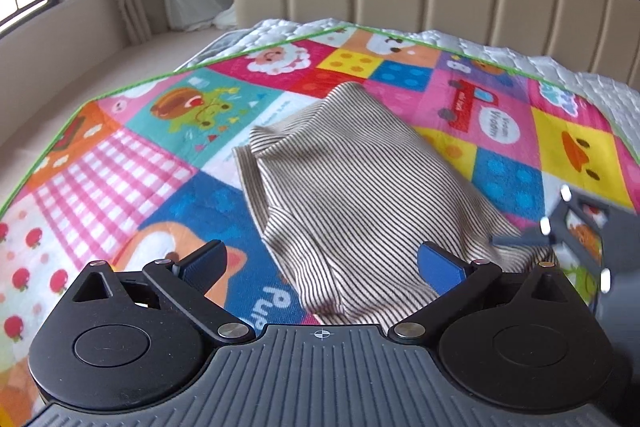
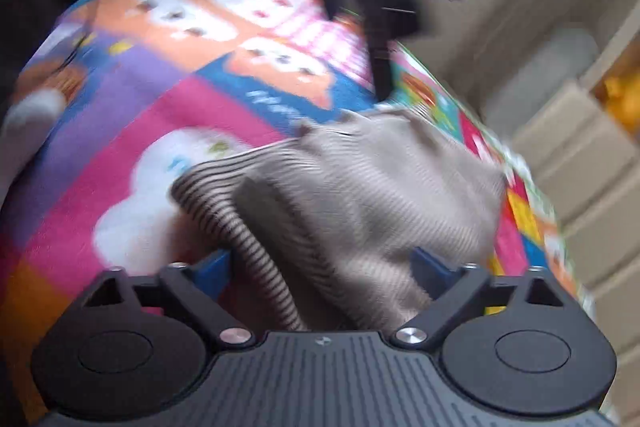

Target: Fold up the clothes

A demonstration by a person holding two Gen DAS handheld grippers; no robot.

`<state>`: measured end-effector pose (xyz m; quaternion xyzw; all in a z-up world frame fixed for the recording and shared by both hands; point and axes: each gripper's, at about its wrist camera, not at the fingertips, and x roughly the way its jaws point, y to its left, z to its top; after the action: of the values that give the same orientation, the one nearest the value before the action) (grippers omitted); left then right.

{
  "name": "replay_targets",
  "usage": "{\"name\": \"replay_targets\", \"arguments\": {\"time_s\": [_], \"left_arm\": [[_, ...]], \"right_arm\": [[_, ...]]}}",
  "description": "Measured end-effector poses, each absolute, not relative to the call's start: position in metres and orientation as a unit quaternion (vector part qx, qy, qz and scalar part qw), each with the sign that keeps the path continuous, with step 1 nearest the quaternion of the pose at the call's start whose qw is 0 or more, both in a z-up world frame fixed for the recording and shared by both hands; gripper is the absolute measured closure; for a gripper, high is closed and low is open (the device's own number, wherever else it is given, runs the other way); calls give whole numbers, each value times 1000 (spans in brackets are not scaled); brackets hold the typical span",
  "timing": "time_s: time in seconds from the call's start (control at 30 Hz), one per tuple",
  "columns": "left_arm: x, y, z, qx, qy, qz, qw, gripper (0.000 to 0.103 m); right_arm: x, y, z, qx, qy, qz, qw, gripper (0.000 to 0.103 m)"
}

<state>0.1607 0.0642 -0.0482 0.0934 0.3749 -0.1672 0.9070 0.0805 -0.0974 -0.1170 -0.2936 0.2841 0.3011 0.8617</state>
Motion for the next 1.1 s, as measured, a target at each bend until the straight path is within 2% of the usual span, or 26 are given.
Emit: {"name": "replay_targets", "arguments": {"time_s": [0.1, 0.17, 0.23, 0.27, 0.3, 0.33, 0.37, 0.6, 0.73, 0.8, 0.83, 0.87, 0.9, 0.97, 1.1], "left_arm": [[161, 62, -51, 101, 372, -175, 906, 0], [164, 62, -52, 102, 374, -162, 907, 0], [171, 68, -54, 90, 383, -139, 909, 0], [175, 71, -55, 82, 389, -124, 909, 0], [181, 77, -56, 67, 398, -104, 909, 0], [188, 84, -57, 47, 407, -84, 908, 0], [194, 92, -58, 26, 415, -64, 907, 0], [208, 151, -49, -119, 399, 20, 909, 0], [214, 166, -52, -156, 394, 31, 905, 0], [215, 170, -53, -163, 396, 33, 903, 0], [215, 172, -54, -166, 396, 33, 902, 0], [215, 174, -54, -170, 396, 34, 902, 0], [214, 176, -54, -175, 395, 35, 901, 0], [211, 181, -53, -186, 393, 35, 900, 0], [207, 194, -53, -214, 389, 44, 895, 0]], "right_arm": [[114, -128, -101, -176, 345, 329, 862, 16], [111, -143, -87, -182, 311, 336, 870, 16], [101, -149, -75, -213, 259, 323, 885, 16], [97, -148, -73, -234, 240, 314, 888, 19], [92, -148, -71, -256, 220, 304, 891, 24], [87, -144, -72, -277, 214, 305, 886, 35], [82, -139, -76, -299, 212, 310, 877, 42], [56, -97, -131, -462, 206, 344, 791, 43], [52, -74, -154, -526, 117, 305, 786, 43], [63, -63, -155, -522, 111, 295, 793, 43], [72, -58, -153, -512, 121, 294, 798, 51], [80, -53, -151, -502, 132, 293, 803, 64], [87, -50, -148, -490, 144, 294, 808, 67], [90, -50, -138, -480, 149, 301, 811, 80], [82, -68, -102, -464, 149, 308, 817, 84]]}}
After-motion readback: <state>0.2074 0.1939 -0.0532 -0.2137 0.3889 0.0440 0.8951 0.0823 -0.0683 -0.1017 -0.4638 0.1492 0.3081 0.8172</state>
